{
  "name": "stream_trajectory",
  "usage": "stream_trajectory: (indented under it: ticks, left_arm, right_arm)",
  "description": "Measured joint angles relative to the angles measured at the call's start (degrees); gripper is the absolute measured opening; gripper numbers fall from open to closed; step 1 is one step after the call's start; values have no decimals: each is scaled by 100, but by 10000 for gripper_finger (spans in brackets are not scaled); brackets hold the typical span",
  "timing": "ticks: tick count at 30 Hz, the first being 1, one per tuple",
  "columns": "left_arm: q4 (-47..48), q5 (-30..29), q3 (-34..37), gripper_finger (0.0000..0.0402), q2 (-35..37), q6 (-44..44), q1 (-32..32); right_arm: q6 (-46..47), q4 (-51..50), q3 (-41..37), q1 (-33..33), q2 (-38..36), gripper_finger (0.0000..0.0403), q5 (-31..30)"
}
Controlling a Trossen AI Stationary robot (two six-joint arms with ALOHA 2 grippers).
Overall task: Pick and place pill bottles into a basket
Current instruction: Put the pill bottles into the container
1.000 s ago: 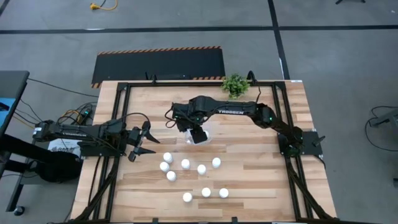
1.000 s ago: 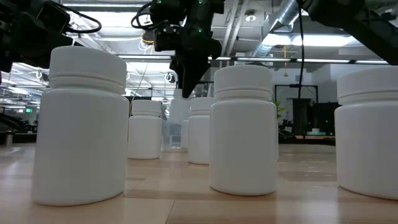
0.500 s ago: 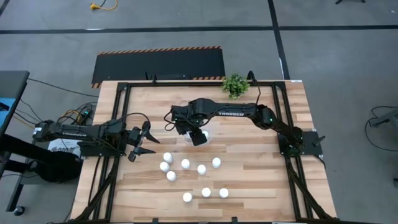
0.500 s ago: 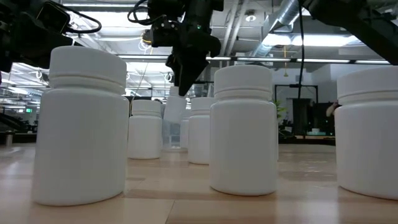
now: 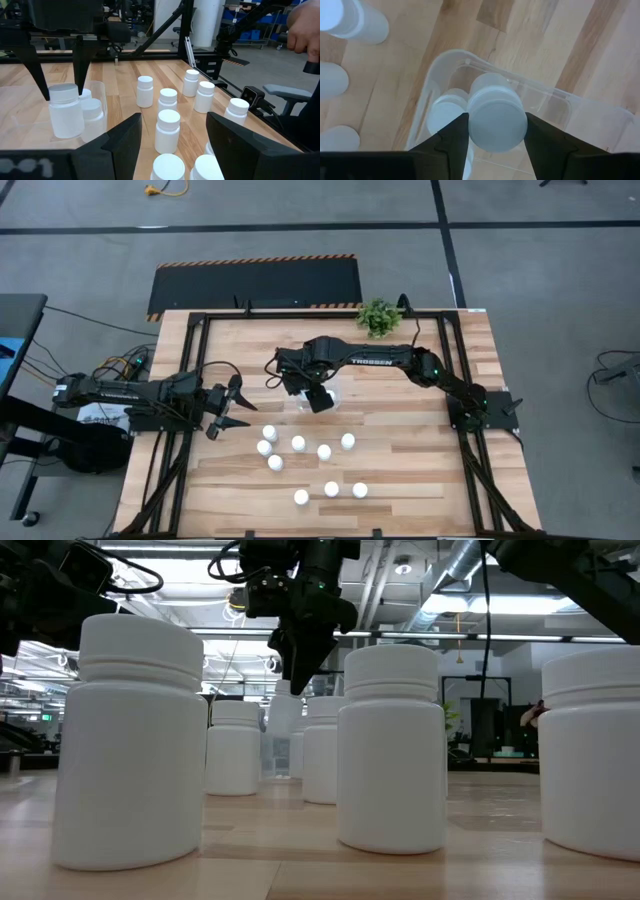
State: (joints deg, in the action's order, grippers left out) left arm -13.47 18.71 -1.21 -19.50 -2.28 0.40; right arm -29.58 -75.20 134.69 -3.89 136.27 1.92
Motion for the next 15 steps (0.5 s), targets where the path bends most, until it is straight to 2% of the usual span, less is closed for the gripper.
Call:
stream_trajectory:
  ticks: [5, 15]
  left_arm:
    - [0, 1, 0, 211, -1, 0, 0]
    - [0, 0, 0, 211, 0, 0, 0]
  right_arm:
    - [-4, 44, -2, -49, 0, 157, 165]
    - [-39, 62, -2, -111, -9, 164, 218]
